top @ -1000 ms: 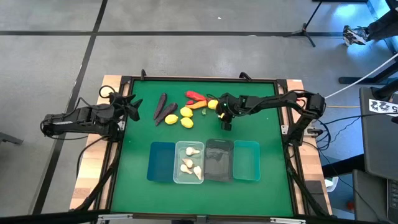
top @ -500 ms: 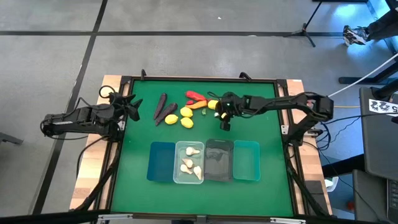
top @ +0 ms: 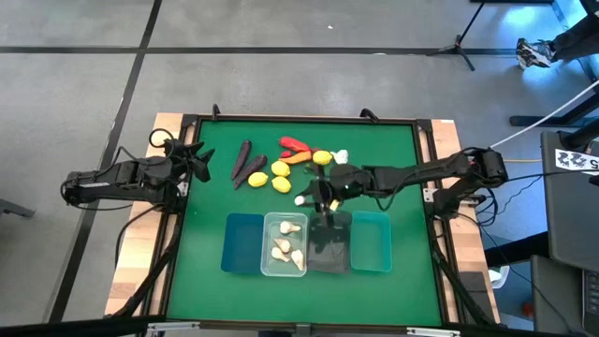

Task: Sort produce into baskets
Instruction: Put the white garlic into the transparent bin

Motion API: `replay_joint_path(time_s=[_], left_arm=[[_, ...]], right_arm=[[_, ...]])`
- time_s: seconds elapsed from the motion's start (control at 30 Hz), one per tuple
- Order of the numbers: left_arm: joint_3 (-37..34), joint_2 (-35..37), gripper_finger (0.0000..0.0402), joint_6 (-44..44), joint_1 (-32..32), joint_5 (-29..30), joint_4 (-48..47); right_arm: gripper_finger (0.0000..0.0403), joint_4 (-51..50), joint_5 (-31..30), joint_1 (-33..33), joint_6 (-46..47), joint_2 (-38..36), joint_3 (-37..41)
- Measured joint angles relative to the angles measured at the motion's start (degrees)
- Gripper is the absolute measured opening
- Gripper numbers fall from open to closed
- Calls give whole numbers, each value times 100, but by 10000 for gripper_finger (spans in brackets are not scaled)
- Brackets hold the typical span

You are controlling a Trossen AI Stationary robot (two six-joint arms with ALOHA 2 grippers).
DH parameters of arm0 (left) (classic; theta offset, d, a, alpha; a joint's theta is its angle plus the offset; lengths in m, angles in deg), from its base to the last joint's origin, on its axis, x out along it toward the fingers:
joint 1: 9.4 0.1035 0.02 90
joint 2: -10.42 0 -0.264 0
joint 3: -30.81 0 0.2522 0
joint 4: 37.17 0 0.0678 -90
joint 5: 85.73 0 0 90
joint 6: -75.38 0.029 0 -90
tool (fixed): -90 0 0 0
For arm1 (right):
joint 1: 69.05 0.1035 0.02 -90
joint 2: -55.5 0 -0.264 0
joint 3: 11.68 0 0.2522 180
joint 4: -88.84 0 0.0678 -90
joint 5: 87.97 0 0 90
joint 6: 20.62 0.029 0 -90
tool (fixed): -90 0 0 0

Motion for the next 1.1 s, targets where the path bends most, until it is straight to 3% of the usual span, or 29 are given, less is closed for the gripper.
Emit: replay_joint_path(time_s=[0.3,0.57,0.83,1.0,1.1], left_arm=[[0,0,237,-20,1,0,-1],[0,0,237,-30,2,52,-5],[0,-4,237,-105,2,52,-95],[0,-7,237,-115,2,52,-86],[0,-7,237,-125,2,52,-87]], right_arm=[[108,1023,287,768,-212,28,-233],[108,2102,691,941,-185,838,-292],[108,1800,548,876,-174,1661,-624],[108,1083,-76,801,-73,1736,-626],[108,875,-104,760,86,1757,-618]])
